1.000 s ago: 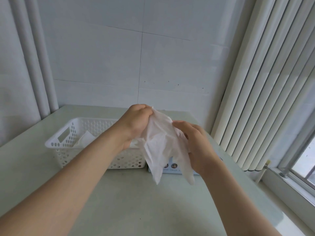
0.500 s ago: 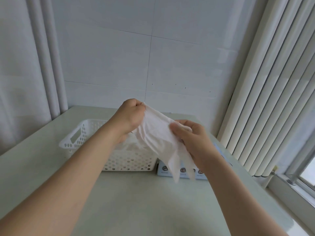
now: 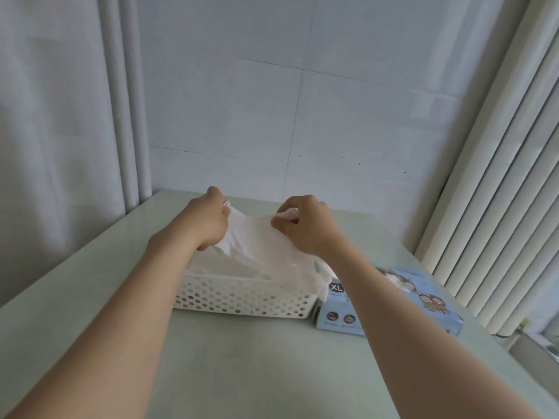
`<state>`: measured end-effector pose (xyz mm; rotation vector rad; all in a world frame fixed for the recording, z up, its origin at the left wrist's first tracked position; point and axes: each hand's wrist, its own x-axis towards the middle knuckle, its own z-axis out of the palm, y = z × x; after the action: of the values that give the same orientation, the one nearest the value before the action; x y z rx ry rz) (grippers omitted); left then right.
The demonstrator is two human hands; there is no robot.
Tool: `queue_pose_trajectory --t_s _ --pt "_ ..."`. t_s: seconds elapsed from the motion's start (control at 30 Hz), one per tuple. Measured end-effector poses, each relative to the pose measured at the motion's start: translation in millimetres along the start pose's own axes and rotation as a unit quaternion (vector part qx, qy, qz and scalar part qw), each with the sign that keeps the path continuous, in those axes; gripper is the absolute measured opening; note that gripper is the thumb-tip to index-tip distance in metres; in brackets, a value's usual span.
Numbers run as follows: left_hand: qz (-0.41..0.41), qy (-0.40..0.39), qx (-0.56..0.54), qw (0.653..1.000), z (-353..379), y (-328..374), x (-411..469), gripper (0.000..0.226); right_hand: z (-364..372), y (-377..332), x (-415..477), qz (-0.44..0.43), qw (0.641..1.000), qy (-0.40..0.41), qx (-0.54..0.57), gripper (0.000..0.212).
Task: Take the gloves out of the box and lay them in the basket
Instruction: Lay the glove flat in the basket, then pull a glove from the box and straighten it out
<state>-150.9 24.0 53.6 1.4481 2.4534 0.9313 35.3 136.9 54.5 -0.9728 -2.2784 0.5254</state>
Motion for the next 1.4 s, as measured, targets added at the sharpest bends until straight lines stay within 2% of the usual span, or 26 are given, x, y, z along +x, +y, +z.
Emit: queue_pose_trajectory --t_s 0.13,0.23,0.37,0.43,0.47,0.6,0.67,0.77,0.87,0.93,1.03,1.2,1.3,1.4 --pt "-0.021 -0.002 0.113 0.993 6 -15 0 0.013 22 -3 15 -0.029 0.991 -0.045 -0.124 0.021" --pt "-0.037 -0.023 0.187 0.981 11 -19 -2 0.021 34 -5 17 -0.043 0.977 -0.070 -0.196 0.035" --pt "-0.042 -0.039 0.238 0.969 15 -15 -8 0.030 41 -5 14 -0.099 0.947 -0.018 -0.305 0.048" --pt "-0.037 -0.035 0.245 0.968 18 -16 -8 0.029 37 -10 14 -0.131 0.944 -0.006 -0.303 0.044" --pt "-0.028 -0.034 0.242 0.969 18 -17 -7 0.029 32 -14 14 -0.141 0.946 -0.024 -0.291 0.038" --pt "0.029 -0.051 0.233 0.971 21 -19 3 0.036 11 -29 9 -0.119 0.957 -0.207 -0.166 0.015" --pt "0.055 -0.061 0.221 0.972 17 -13 5 0.036 6 -34 4 -0.126 0.959 -0.234 -0.102 0.008" --pt "0.060 -0.137 0.172 0.974 12 -6 3 0.031 3 -41 -6 -0.152 0.953 -0.262 -0.025 0.010" --pt "0.033 -0.201 0.162 0.966 12 -10 2 0.035 5 -51 -15 -0.143 0.930 -0.331 -0.071 0.027" --pt "0.013 -0.228 0.152 0.962 13 -12 2 0.028 5 -58 -21 -0.102 0.920 -0.356 -0.123 0.030" --pt "0.004 -0.246 0.158 0.956 12 -9 -1 0.022 4 -63 -26 -0.053 0.916 -0.346 -0.197 0.030" --pt "0.010 -0.262 0.189 0.946 15 -5 -5 0.016 1 -65 -35 -0.033 0.911 -0.334 -0.238 0.053" --pt "0.012 -0.265 0.188 0.945 14 -1 -8 0.013 1 -63 -40 -0.036 0.910 -0.345 -0.228 0.043" --pt "0.015 -0.267 0.189 0.945 15 1 -9 0.012 -2 -62 -44 -0.007 0.910 -0.342 -0.235 0.051"
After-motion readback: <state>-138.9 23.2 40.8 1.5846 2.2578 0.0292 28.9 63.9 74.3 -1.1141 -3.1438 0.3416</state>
